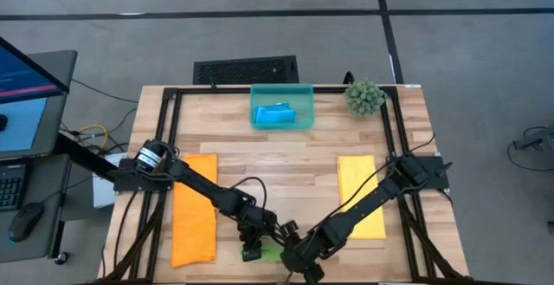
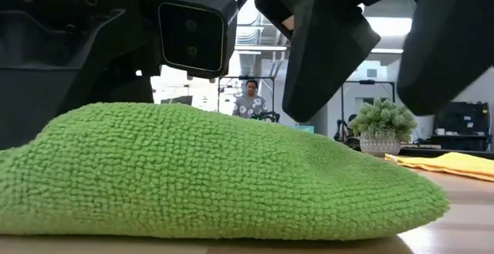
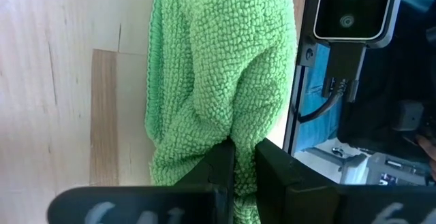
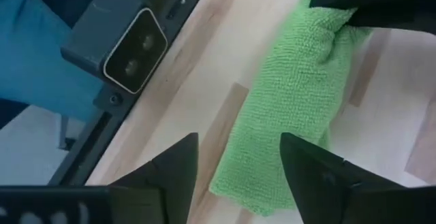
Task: Roll microfiber towels into tight, uniform cylinder then place into a basket
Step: Roll the green towel
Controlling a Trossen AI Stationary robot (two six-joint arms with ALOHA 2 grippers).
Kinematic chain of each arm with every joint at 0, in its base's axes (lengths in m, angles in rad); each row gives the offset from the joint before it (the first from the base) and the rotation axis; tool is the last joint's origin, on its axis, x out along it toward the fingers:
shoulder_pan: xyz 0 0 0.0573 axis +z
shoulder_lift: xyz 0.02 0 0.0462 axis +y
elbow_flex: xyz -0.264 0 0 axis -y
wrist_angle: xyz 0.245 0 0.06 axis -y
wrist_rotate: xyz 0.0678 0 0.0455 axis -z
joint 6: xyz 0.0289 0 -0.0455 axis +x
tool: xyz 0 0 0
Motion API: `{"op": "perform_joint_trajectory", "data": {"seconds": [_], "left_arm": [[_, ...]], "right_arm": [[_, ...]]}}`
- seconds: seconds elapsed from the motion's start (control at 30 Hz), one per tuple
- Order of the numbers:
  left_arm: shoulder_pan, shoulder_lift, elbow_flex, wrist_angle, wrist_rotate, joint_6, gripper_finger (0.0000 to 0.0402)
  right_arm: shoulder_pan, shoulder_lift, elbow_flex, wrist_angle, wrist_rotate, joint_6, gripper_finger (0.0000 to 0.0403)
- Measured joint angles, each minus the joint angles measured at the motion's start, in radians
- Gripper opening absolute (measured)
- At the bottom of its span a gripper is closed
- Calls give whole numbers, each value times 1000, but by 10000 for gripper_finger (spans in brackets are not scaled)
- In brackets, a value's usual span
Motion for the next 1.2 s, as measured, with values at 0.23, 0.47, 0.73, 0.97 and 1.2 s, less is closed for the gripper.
{"op": "perform_joint_trajectory", "data": {"seconds": [0.23, 0.47, 0.73, 0.97, 1.2], "left_arm": [[-1, 0, 0, 0, -16, -4, 18], [-1, -1, 0, -3, -20, 5, 18], [-13, -1, 0, -7, -24, 1, 18], [-15, -1, 0, -11, -23, 11, 31], [-15, -1, 0, -10, -21, 17, 64]], "right_arm": [[-2, 13, 1, 28, 2, -6, 226], [-14, 79, 2, 30, 26, -19, 211], [-31, 79, 2, 33, 1, 0, 199], [-51, 110, 4, 58, -30, 9, 198], [-69, 117, 3, 54, -17, 11, 162]]}}
